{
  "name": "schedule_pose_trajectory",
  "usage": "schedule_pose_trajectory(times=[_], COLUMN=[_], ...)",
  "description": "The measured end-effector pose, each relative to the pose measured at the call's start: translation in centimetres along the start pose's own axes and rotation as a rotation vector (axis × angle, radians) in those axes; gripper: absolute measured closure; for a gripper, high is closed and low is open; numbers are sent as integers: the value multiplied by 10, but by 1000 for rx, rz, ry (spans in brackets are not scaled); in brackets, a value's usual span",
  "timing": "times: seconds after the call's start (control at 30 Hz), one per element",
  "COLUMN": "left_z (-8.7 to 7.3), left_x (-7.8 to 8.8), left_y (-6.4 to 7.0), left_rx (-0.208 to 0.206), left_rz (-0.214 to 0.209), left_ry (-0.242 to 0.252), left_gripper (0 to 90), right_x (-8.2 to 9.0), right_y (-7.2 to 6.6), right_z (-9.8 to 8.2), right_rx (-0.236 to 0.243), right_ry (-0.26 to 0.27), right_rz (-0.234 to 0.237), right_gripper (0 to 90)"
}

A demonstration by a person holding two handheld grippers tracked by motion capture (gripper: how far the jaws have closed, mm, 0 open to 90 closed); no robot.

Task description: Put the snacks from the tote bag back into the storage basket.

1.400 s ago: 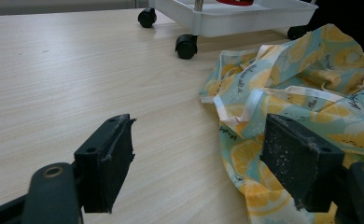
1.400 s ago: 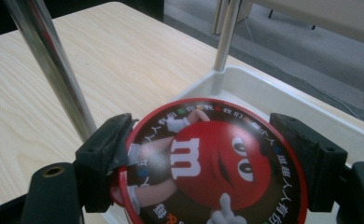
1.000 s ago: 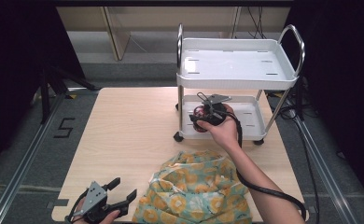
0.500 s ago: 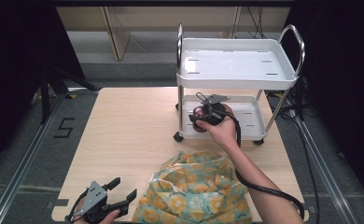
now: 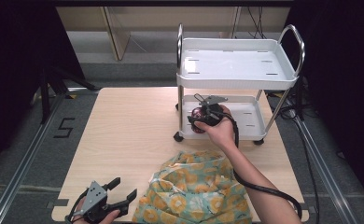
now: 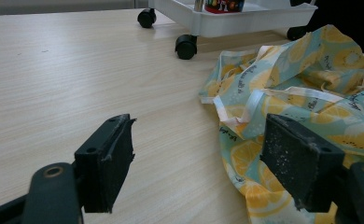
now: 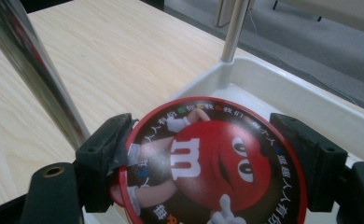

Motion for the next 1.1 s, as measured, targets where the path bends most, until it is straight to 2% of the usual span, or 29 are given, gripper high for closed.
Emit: schedule_pose_trajectory(times=[0.03,0.07,0.13,0.17,0.23,0.27,0.33,0.37,0.43,0.47,0.5,0.6,0.67,0.7,0.73,0.83,0.97,1.0,1.07,1.1], left_z=[0,0,1,1,1,1,1,1,-1,-1,-1,-1,1,1,0,-1,-1,1,1,0], left_x=[0,1,-1,-1,-1,-1,-1,-1,0,0,0,0,-1,-1,-1,0,0,-2,-1,0], left_y=[0,0,0,1,0,0,0,0,0,0,0,0,0,0,0,0,1,1,1,1], left_rx=[1,11,-2,-2,-3,-1,0,-2,16,13,14,16,-4,-3,1,15,13,-1,-2,10], left_rz=[1,5,-8,-8,-8,-7,-8,-8,4,3,3,3,-7,-10,-5,3,-1,-11,-10,-2], left_ry=[0,-5,10,9,10,10,11,11,-7,-6,-5,-6,9,12,4,-6,-6,11,12,-1], left_gripper=[242,242,242,243,242,242,242,243,243,243,243,243,243,243,243,243,243,243,243,243], right_x=[0,-1,-2,-3,-3,-5,-4,-4,-7,-8,-7,-8,-10,-11,-11,-13,-13,-14,-14,-15], right_y=[0,2,1,2,0,1,0,2,0,1,0,0,-1,-1,0,-2,0,-1,-1,-1], right_z=[-1,-1,-3,-2,-4,-3,-4,-5,-5,-5,-6,-6,-7,-8,-8,-10,-10,-10,-11,-11], right_rx=[2,26,-3,16,-3,21,2,10,0,5,-9,8,6,-3,14,-8,6,6,6,7], right_ry=[-4,-2,-6,-4,-9,0,-10,-11,-13,-11,-17,-21,-21,-24,-26,-31,-31,-31,-35,-35], right_rz=[-2,-12,-3,-3,3,7,0,-10,-1,-13,0,-8,4,2,-14,4,-9,-6,-4,-5], right_gripper=[249,249,249,249,249,249,249,249,249,249,249,249,249,249,249,249,249,249,249,248])
Point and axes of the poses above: each handheld gripper's, and its own axes: x roughly backward along the jaws, z roughly out of its top, y roughly to its right, the point moved 8 cm from there along -x, roughly forward along the jaws, and after that the axes turned 11 degrees about -y, right-handed, at the moved point
